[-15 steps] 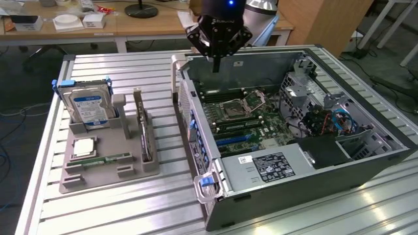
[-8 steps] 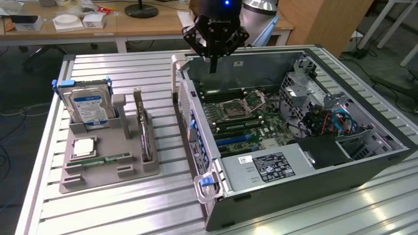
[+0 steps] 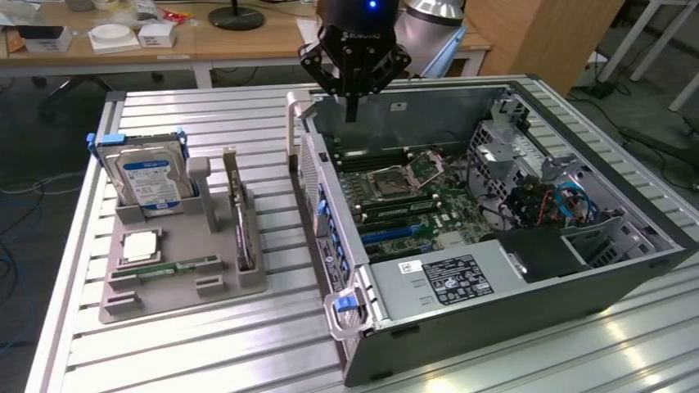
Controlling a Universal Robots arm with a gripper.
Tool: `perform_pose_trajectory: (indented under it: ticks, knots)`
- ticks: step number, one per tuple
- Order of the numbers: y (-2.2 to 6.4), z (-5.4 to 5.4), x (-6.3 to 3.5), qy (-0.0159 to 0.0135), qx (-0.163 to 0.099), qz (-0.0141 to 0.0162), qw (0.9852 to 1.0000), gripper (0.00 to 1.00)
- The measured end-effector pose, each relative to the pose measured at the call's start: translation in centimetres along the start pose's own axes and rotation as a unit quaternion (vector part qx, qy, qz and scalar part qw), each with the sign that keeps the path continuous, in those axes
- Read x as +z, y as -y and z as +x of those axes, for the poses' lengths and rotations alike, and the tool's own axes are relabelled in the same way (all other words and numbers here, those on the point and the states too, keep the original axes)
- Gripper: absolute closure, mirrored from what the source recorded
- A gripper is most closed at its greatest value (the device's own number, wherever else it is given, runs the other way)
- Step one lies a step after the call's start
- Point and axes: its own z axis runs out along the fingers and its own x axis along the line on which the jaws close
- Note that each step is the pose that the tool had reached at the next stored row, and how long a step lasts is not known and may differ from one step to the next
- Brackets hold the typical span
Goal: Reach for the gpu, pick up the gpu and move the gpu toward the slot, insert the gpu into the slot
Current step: 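Reach for the gpu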
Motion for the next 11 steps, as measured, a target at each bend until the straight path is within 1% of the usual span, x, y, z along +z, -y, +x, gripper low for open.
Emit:
perform_pose_trajectory:
  ticks: [11]
  knots:
    - [0.16, 1.4, -0.03, 0.0000, 0.000, 0.0000, 1.0000, 0.90]
